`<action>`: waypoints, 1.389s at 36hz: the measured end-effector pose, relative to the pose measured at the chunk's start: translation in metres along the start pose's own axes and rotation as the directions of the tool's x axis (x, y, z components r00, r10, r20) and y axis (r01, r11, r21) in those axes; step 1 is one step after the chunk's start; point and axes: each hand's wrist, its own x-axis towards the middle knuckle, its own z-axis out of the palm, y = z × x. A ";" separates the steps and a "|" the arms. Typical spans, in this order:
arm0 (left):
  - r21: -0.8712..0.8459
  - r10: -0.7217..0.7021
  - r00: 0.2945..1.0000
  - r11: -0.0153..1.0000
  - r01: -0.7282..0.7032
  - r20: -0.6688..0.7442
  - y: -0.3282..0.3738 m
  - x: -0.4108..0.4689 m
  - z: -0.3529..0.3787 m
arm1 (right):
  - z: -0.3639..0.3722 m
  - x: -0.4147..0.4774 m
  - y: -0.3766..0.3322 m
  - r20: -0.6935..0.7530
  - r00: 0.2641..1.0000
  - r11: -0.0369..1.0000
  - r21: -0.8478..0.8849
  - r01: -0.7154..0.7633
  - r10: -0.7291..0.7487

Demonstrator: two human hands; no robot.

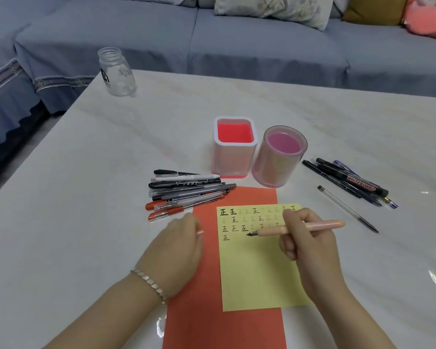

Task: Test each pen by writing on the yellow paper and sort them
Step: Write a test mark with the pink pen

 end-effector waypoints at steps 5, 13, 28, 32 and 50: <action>0.228 0.126 0.960 0.971 -0.067 -0.252 -0.045 0.007 0.019 | -0.008 0.001 0.007 -0.003 1.000 0.999 -0.045 -0.010 0.010; 0.101 0.304 0.946 0.951 -0.293 -0.115 -0.007 -0.007 0.035 | -0.008 0.000 0.010 -0.013 1.000 1.000 0.014 -0.012 0.012; 0.135 0.351 0.929 0.921 -0.365 0.114 -0.016 -0.014 0.052 | 0.015 0.014 0.029 -0.187 0.978 0.974 -0.222 0.045 -0.087; 0.107 0.343 0.934 0.930 -0.352 0.099 -0.016 -0.013 0.053 | 0.032 0.019 0.042 -0.213 0.971 0.957 -0.287 0.044 -0.109; 0.029 0.322 0.945 0.946 -0.324 0.066 -0.015 -0.013 0.054 | 0.042 0.023 0.067 -0.236 0.951 0.931 -0.349 0.109 -0.200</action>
